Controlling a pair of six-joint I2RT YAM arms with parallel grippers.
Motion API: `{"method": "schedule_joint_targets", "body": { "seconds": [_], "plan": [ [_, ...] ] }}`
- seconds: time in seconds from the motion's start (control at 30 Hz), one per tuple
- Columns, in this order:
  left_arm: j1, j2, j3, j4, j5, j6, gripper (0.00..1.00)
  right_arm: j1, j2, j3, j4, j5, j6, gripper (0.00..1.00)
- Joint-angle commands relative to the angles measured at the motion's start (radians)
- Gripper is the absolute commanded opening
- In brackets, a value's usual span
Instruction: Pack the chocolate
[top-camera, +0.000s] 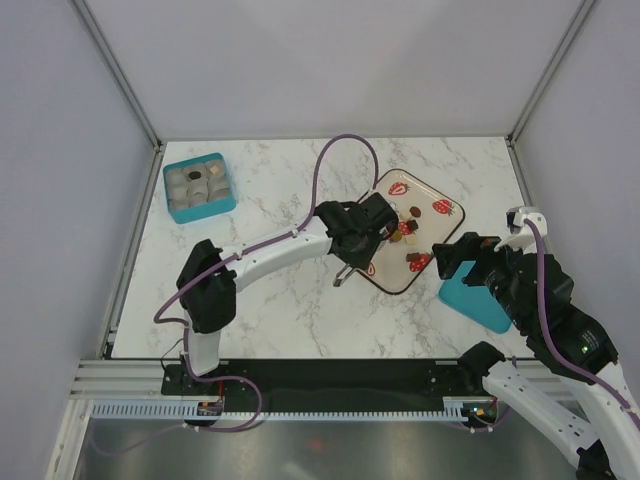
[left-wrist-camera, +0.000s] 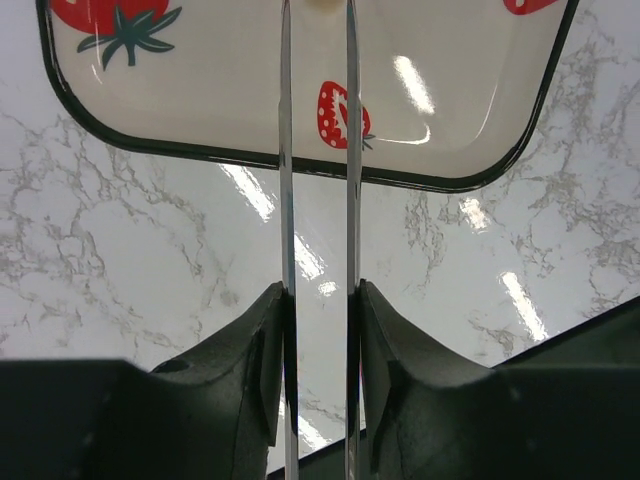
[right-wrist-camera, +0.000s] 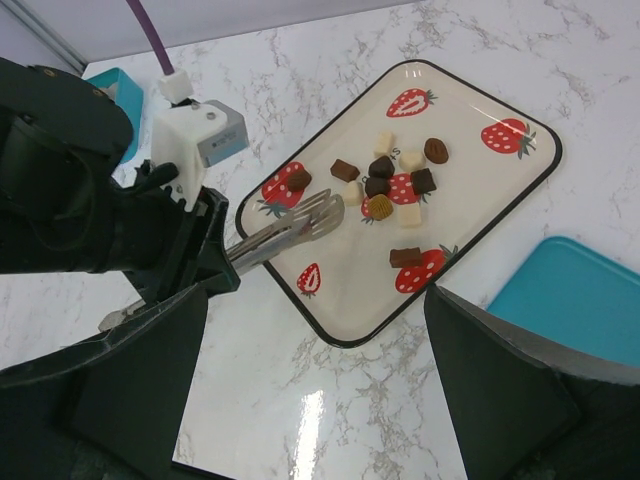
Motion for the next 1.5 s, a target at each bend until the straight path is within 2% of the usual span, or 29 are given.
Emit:
{"method": "schedule_joint_targets", "body": {
  "seconds": [0.0,0.2,0.27,0.4,0.5,0.6,0.83,1.1,1.47],
  "plan": [
    [0.022,-0.088,0.067,-0.052,-0.012,-0.045,0.38,0.002,-0.003,0.036,0.026,0.001,-0.002,0.98],
    [0.111,-0.116,0.133,-0.134,-0.050,-0.019,0.36,0.002,-0.002,0.036,0.033,-0.012,-0.001,0.98],
    [0.181,-0.123,0.178,-0.173,-0.073,0.010,0.36,0.002,-0.002,0.036,0.033,-0.021,-0.004,0.98],
    [0.361,-0.165,0.231,-0.200,-0.075,0.055,0.36,0.002,-0.006,0.027,0.036,-0.024,-0.001,0.98],
    [0.563,-0.182,0.252,-0.200,-0.070,0.086,0.35,0.002,-0.012,0.010,0.048,-0.036,0.001,0.98],
    [0.713,-0.182,0.268,-0.185,-0.041,0.092,0.35,0.002,-0.019,-0.010,0.059,-0.035,-0.002,0.98],
    [0.927,-0.121,0.268,-0.136,-0.020,0.069,0.35,0.002,-0.002,-0.062,0.108,-0.071,-0.004,0.98],
    [1.070,0.014,0.332,-0.096,-0.052,0.064,0.34,0.002,0.035,-0.094,0.155,-0.074,-0.020,0.98],
    [1.119,0.131,0.373,-0.073,-0.110,0.072,0.34,0.002,0.092,-0.110,0.200,-0.059,-0.037,0.98]
  ]
}}
